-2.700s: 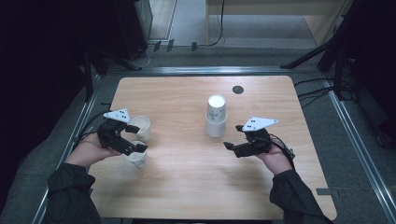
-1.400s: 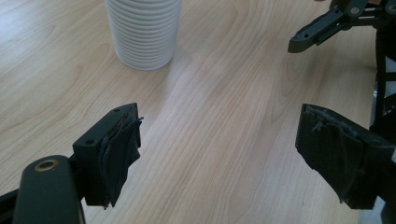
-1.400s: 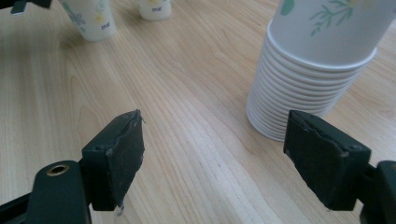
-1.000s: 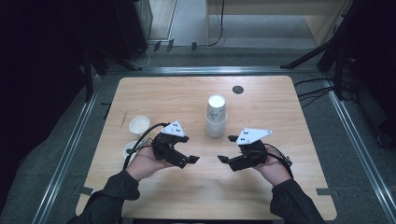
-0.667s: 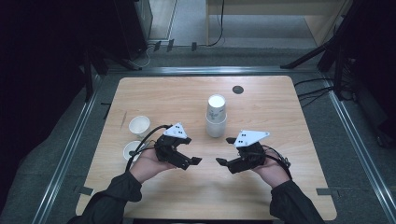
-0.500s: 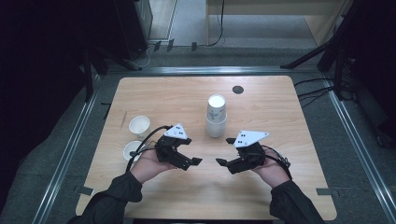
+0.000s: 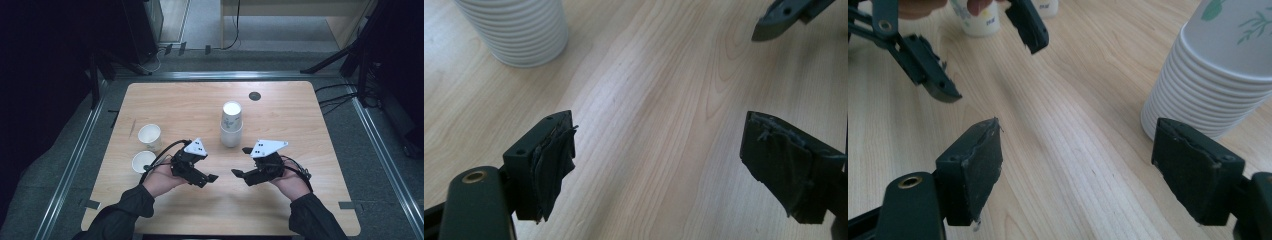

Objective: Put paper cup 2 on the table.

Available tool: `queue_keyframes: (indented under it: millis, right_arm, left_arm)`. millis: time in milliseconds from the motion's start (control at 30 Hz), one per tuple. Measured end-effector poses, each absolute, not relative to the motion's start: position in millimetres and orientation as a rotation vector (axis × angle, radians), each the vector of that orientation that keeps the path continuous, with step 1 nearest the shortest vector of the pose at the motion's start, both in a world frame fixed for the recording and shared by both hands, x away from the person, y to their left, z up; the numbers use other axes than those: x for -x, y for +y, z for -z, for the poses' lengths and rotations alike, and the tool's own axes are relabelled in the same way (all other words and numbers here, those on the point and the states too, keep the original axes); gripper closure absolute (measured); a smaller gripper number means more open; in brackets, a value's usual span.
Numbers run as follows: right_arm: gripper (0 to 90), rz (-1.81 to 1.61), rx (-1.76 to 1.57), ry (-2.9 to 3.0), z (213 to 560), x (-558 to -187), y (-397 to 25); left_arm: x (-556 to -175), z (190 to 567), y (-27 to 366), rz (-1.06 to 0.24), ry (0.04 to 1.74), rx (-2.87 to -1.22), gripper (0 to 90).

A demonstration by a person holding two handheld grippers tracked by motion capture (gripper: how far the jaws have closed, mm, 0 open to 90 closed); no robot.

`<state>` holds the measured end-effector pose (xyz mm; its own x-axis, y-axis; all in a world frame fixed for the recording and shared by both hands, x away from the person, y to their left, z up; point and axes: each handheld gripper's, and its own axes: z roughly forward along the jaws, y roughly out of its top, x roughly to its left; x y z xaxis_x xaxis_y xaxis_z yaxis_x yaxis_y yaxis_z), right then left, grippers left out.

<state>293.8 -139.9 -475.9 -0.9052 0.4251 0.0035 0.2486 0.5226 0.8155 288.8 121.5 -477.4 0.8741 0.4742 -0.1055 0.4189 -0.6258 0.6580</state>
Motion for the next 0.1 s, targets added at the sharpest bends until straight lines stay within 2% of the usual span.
queue_keyframes:
  millis: [100]
  right_arm:
    - [20.7, -1.328, -0.557, 2.561, 476.2, -293.9, -139.8]
  left_arm:
    - [-289.1, 479.5, 120.6, -0.106, 0.643, -2.337, 14.7]
